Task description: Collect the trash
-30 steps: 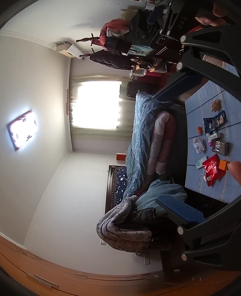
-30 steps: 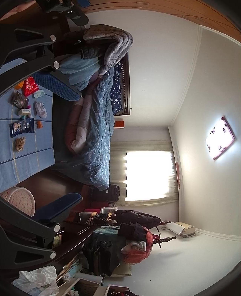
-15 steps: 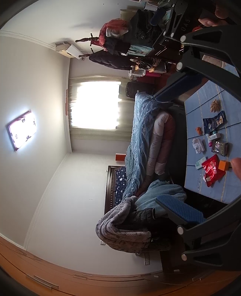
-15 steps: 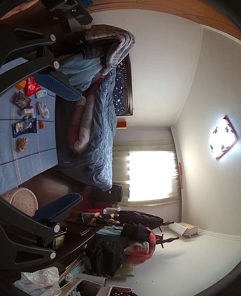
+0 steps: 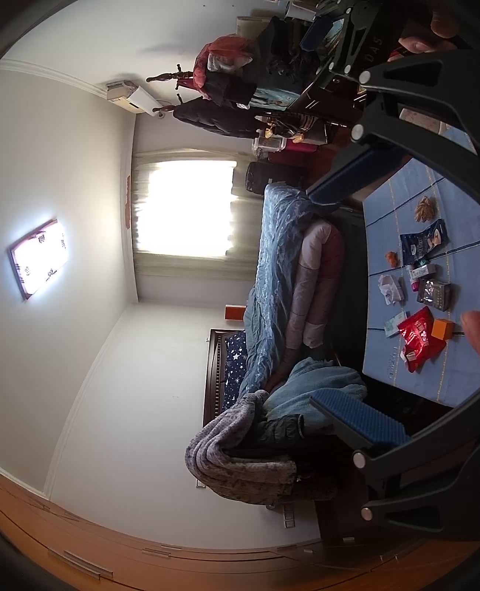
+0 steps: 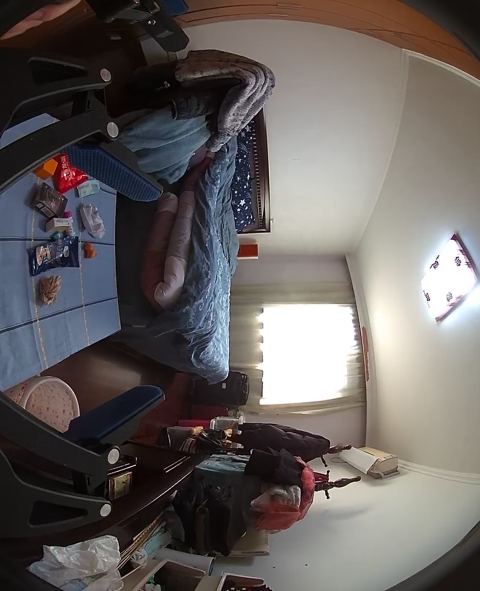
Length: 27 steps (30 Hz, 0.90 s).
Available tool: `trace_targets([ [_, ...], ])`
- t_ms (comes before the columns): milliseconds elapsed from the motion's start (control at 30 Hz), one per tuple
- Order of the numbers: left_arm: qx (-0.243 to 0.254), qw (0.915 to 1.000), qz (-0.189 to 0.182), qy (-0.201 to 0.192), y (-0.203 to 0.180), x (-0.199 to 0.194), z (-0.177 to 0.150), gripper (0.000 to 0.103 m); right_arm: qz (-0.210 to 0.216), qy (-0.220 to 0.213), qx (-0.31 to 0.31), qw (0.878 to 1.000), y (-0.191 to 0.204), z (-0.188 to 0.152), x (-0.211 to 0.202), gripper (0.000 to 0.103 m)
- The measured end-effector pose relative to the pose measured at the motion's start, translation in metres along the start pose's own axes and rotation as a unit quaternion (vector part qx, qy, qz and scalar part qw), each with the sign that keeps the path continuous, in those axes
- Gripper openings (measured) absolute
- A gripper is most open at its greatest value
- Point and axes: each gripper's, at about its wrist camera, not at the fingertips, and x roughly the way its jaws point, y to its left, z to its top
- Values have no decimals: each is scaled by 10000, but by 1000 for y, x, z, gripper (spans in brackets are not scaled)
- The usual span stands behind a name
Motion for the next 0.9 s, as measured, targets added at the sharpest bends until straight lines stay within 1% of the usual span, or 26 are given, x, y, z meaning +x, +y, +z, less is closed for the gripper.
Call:
trace_targets([
  [700, 9, 9999, 8, 104, -3, 5, -5, 100, 14, 104, -2, 9999, 0, -9, 10, 100],
  [900, 0, 9999, 23, 149, -3, 13, -6, 100, 23, 151, -8, 9999, 0, -8, 15, 99],
])
